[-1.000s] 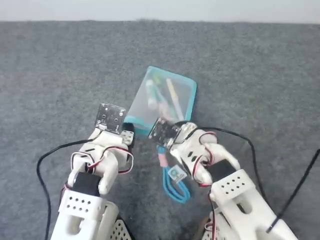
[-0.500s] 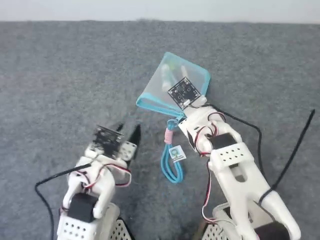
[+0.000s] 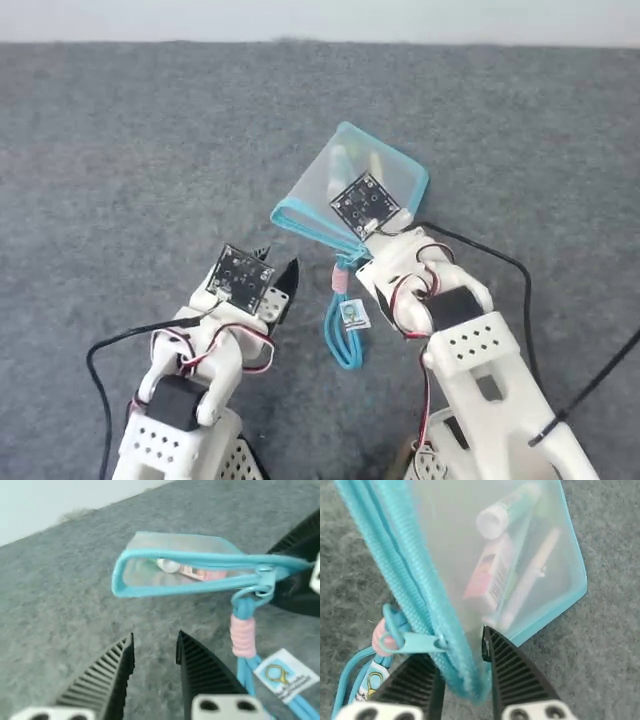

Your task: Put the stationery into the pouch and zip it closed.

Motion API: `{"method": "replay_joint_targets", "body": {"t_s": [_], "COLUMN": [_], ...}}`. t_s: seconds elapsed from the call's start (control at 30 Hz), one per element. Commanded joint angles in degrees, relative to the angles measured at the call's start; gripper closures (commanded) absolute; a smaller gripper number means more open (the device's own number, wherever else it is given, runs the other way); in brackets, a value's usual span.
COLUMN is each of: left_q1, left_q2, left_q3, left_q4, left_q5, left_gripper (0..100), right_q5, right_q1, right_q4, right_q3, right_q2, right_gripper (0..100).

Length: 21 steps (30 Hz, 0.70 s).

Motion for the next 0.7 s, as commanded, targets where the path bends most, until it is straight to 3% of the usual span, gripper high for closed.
{"method": "replay_joint_targets", "body": {"t_s": [0.0, 0.27, 0.67], "left_q1": [-0.70, -0.79, -0.26], "left_q2": [-0.97, -10.64, -9.05], "left_q3": [0.31, 5.23, 4.97], "left_q4": [-2.20, -2.46, -2.46], "left_q5": [-0.26, -0.26, -0.53], "left_gripper": [87, 87, 87], "right_q5": [-1.32, -1.32, -3.78], "right_q1": [-0.66, -0.84, -0.66], "right_q4": [-0.48, -2.86, -2.24], "right_q3": [-0.35, 2.55, 2.02], "right_q2": [-1.89, -2.33, -2.51], "right_gripper": [99.2, 99.2, 99.2]}}
